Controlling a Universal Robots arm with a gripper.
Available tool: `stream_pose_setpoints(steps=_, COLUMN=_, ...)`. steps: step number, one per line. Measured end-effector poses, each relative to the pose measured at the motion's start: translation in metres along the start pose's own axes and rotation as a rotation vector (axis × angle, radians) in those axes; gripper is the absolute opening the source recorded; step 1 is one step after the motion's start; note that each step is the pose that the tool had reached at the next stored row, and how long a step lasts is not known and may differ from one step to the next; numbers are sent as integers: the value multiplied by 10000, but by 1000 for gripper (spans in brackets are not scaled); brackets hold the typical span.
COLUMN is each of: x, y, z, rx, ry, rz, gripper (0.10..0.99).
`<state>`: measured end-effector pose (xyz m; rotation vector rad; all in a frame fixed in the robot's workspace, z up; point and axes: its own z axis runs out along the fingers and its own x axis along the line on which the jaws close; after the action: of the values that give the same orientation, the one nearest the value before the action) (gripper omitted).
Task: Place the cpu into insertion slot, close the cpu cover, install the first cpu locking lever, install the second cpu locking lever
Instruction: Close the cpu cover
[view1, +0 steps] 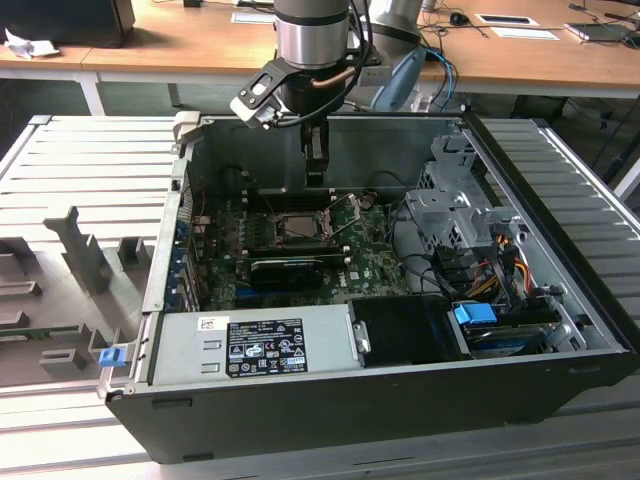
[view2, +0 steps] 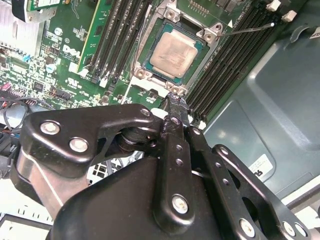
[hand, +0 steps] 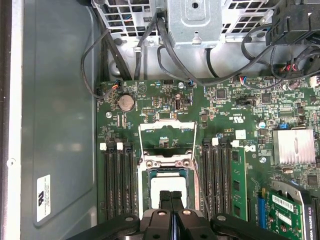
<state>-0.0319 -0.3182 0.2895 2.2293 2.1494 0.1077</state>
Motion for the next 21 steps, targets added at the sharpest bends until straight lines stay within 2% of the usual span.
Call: stream_pose_setpoints(steps=21, x=-11, y=6, z=-9, rx=7, ry=2, rz=0, gripper=106)
